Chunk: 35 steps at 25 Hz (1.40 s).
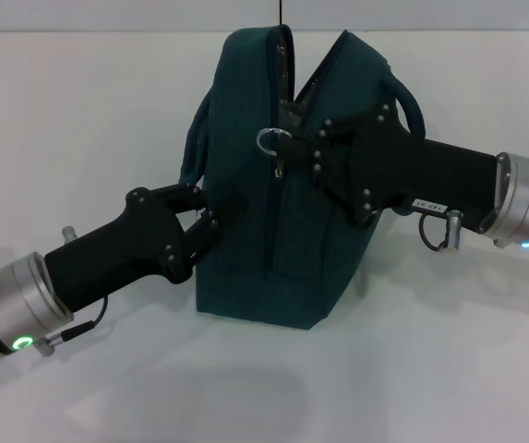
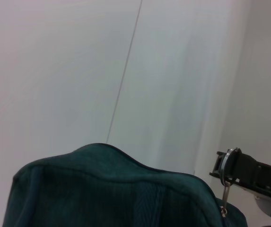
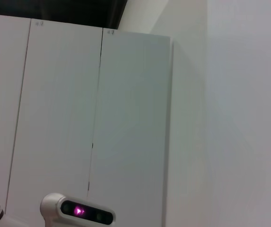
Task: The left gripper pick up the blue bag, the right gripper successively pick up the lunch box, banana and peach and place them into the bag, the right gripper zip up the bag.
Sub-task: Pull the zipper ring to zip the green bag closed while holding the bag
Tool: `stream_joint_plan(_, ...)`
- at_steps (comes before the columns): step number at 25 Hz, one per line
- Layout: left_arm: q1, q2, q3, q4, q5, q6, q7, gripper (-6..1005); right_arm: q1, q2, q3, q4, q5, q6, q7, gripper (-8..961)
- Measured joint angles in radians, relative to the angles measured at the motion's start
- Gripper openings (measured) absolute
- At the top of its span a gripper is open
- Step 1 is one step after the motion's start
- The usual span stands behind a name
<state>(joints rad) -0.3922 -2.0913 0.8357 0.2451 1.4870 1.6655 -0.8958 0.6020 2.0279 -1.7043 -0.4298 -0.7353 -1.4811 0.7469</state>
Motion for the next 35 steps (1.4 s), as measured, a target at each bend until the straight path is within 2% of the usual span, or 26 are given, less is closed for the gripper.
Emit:
stream_joint_plan(10, -0.012, 0.008, 0.088, 0.013, 0.001, 0.001, -0.001, 171, -0.004, 0.0, 0.002, 0.0, 0.041, -0.011, 0.003, 14)
stream_joint_plan(16, -0.015, 0.009, 0.121, 0.047, 0.067, 0.013, -0.011, 118, -0.007, 0.0, 0.009, 0.005, 0.077, -0.007, 0.006, 14)
stream_joint_plan(27, -0.004, 0.014, 0.135, 0.048, 0.079, 0.063, -0.012, 61, -0.001, -0.002, 0.009, 0.012, 0.101, 0.045, 0.044, 13)
stream_joint_plan(35, 0.002, 0.023, 0.137, 0.048, 0.143, 0.118, -0.004, 60, 0.004, 0.0, 0.01, 0.005, 0.104, 0.083, 0.086, 13)
